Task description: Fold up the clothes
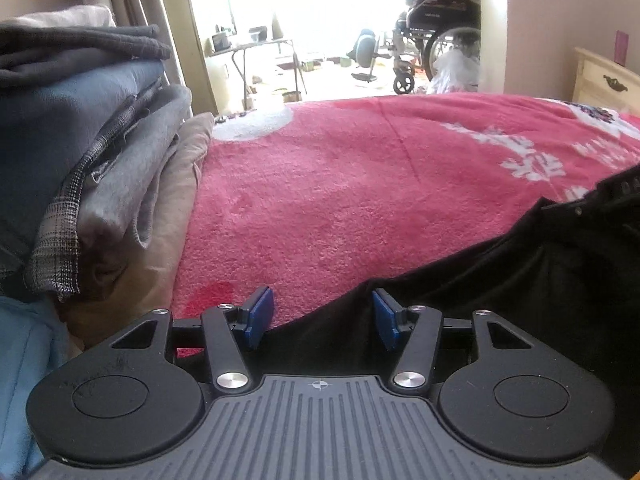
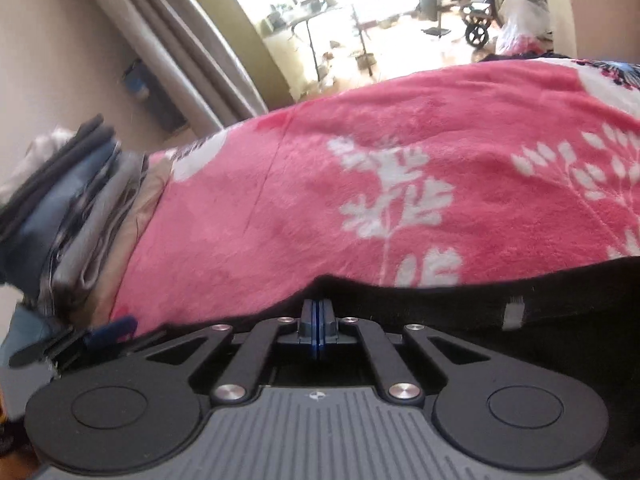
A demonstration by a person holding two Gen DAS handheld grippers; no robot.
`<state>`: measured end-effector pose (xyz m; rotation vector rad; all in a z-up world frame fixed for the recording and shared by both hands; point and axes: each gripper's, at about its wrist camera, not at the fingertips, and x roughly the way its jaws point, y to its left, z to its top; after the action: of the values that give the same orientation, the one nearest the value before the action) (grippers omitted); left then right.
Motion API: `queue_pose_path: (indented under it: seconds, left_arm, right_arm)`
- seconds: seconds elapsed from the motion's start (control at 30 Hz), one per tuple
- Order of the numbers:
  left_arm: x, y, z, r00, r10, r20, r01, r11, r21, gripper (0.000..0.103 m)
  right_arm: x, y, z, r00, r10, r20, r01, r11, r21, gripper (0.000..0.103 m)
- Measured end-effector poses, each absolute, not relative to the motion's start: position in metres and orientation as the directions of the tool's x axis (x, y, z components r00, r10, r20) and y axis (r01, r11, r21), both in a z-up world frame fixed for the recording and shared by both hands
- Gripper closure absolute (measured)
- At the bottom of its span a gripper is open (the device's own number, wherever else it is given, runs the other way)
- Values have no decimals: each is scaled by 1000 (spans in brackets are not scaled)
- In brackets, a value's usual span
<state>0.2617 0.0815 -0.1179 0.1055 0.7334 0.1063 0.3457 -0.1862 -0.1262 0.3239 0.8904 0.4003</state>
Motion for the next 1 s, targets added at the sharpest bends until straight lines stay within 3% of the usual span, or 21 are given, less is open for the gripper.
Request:
queue_pose_path:
  seconds: [0.2,0.3,0.37,0.47,0.6,0.67,0.8,1.0]
  left_arm:
    - [263,78,-119,742,161,-651,-91,986,141,47]
    - [264,80,-118,741,159,-653,-99,987,128,46]
    - [263,80,-116,737,157,-657,-99,987,125,46]
    - [260,79,-109,734,161,-660,-86,986,144,47]
    - [253,75,-91,763,164,-626,-89,985,149,47]
    - [251,69,-82,777,149,-612,-81,987,138,47]
    - [253,47,-72,784,79,-616,-29,995,91,47]
    - [260,0,-81,776,-13,-630,77,994,75,47]
  right_arm:
    - [365,-192,-131,598,457,-658,-130,866,483,102]
    - [369,-219,-120,638,479,-603,-57,810,583,82]
    - [360,-246,-106,682,477,-555,-40,782,622,81]
    - [340,-288,-80,711,417,-566,-59,837,543,81]
    - [318,-333,-55,723,235,-650,-76,962,264,76]
    - [316,-342,-53,691,213,-691,-106,975,195,75]
    - [328,-337,-65,589,204,-782,-149,978,143,73]
    - [349,-307,-91,529,154,-835,-150,985,86,73]
